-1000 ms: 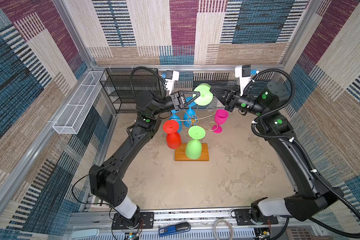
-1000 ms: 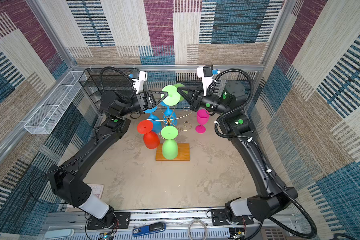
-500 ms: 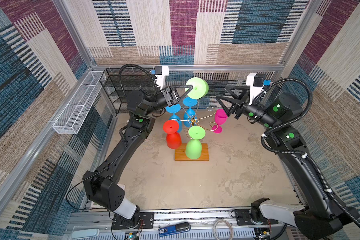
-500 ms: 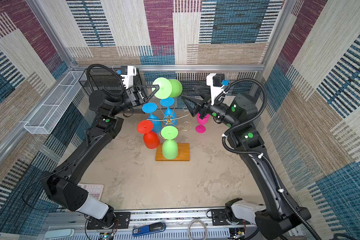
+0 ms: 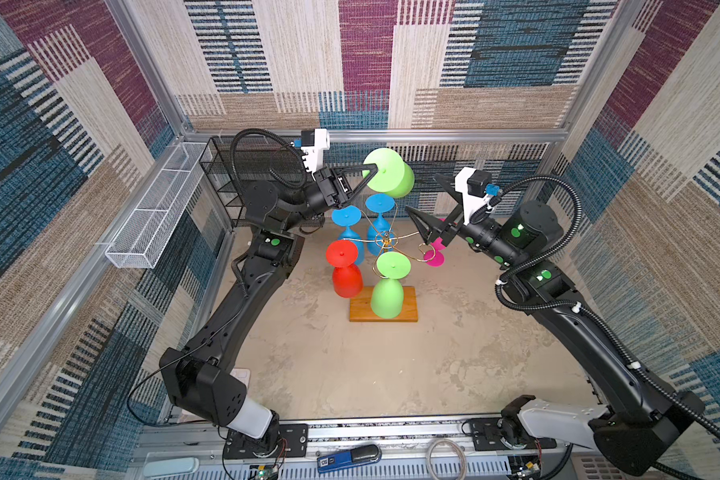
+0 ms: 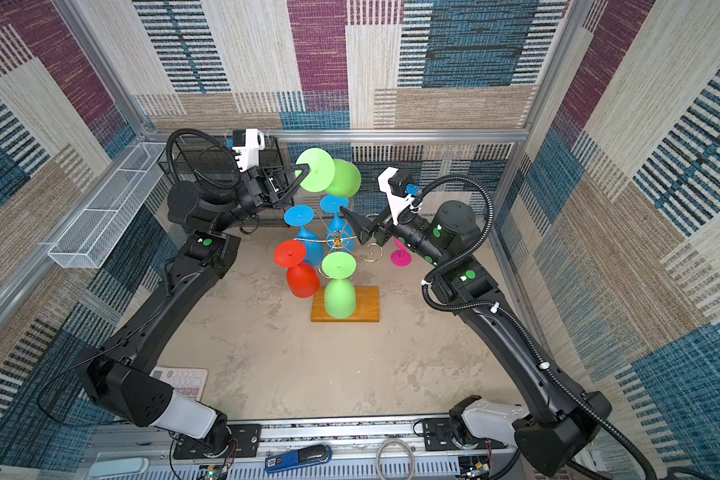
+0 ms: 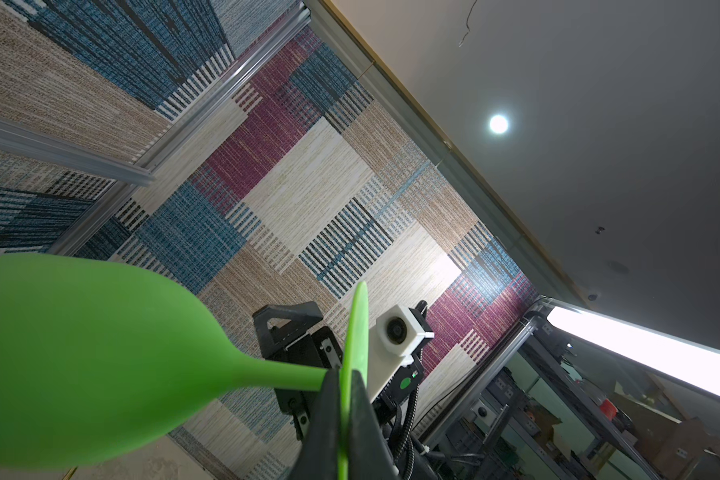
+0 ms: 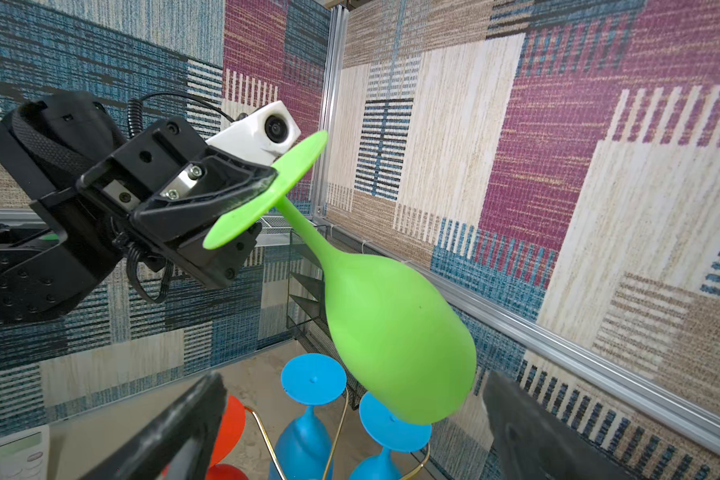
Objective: Take the wine glass off the wine glass rack
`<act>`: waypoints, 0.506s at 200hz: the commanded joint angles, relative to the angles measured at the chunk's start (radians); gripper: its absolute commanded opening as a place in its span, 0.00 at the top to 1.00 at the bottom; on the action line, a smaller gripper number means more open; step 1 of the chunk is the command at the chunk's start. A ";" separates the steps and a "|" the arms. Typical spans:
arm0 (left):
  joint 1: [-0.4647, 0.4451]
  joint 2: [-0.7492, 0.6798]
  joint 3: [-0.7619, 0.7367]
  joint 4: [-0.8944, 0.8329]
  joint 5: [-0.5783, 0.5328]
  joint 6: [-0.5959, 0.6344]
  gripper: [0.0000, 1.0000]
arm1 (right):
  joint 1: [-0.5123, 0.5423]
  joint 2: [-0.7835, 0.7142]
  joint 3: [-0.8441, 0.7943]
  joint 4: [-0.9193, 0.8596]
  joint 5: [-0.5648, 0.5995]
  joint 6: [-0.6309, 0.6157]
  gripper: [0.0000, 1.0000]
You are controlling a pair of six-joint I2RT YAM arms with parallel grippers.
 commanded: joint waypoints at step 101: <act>0.028 -0.014 -0.024 0.105 -0.012 -0.123 1.00 | 0.032 0.227 0.125 0.150 0.050 -0.122 0.01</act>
